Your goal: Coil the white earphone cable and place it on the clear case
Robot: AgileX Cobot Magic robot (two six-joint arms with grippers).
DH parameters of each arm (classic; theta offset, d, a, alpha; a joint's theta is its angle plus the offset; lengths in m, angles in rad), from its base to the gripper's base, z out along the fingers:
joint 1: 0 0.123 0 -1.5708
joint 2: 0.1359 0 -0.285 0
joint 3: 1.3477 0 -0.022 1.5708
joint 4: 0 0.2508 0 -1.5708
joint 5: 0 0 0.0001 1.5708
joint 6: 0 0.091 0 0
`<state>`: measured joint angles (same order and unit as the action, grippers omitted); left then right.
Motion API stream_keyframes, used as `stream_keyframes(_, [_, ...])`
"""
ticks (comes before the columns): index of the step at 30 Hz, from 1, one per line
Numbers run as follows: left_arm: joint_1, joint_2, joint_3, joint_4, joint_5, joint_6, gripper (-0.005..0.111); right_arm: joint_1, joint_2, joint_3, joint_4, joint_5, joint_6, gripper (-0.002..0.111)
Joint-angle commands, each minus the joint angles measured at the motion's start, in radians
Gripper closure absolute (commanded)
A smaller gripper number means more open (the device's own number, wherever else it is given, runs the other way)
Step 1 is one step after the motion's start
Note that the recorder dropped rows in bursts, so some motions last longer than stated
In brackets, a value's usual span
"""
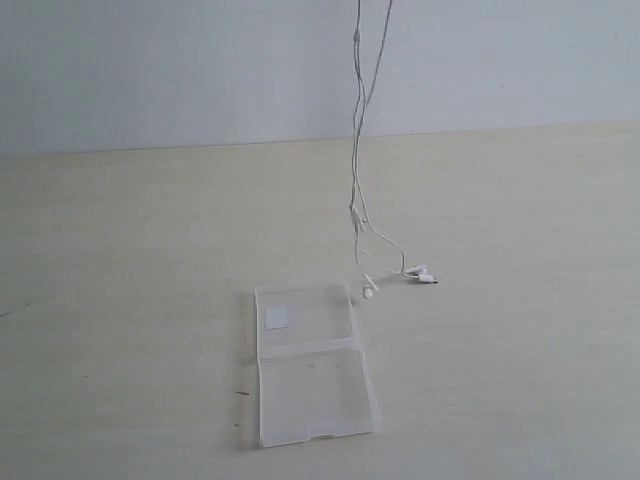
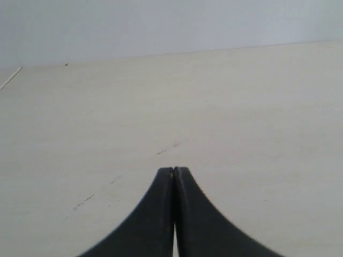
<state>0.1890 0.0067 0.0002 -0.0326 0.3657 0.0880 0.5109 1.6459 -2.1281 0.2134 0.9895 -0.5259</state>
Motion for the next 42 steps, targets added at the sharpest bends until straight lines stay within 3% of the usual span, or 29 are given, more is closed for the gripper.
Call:
stream_keyframes(1, [-0.005, -0.007, 0.0, 0.096, -0.03, 0.166, 0.107, -0.001, -0.005, 0.0, -0.008, -0.034, -0.006, 0.108])
stream_keyframes(4, [-0.005, -0.007, 0.0, 0.104, -0.135, 0.222, 0.107, -0.001, -0.008, -0.004, -0.008, -0.044, -0.004, 0.108])
stream_keyframes(10, [-0.005, -0.007, 0.0, 0.099, -0.414, 0.072, 0.107, -0.001, -0.048, -0.004, -0.017, -0.086, 0.031, 0.108])
stream_keyframes(14, [-0.005, -0.007, 0.0, 0.103, -0.566, -0.395, 0.107, -0.001, -0.055, -0.004, -0.04, -0.107, 0.038, 0.108])
stream_keyframes(16, [-0.005, -0.007, 0.0, 0.135, -0.556, -0.489, 0.107, -0.001, -0.058, -0.004, -0.04, -0.125, 0.038, 0.108])
stream_keyframes(21, [-0.005, 0.018, 0.0, 0.449, -0.545, -0.775, 0.107, -0.001, -0.058, -0.004, -0.04, -0.146, 0.038, 0.108])
stream_keyframes(25, [-0.005, 0.137, 0.0, 0.867, -0.761, -1.078, 0.107, -0.001, -0.061, -0.004, -0.038, -0.158, 0.066, 0.108])
stream_keyframes(27, [-0.005, 0.209, 0.0, 1.018, -0.905, -1.133, 0.107, -0.001, -0.067, -0.004, -0.038, -0.167, 0.066, 0.108])
stream_keyframes(29, [-0.005, 0.284, 0.0, 1.075, -0.949, -1.147, 0.107, -0.001, -0.076, -0.004, -0.038, -0.169, 0.066, 0.108])
stream_keyframes(34, [-0.005, 0.415, 0.0, 1.066, -0.979, -1.19, 0.107, -0.001, -0.096, -0.004, -0.038, -0.165, 0.066, 0.108])
stream_keyframes(42, [-0.003, 0.43, 0.0, 1.025, -1.03, -1.186, 0.107, -0.001, -0.099, -0.004, -0.038, -0.18, 0.064, 0.108])
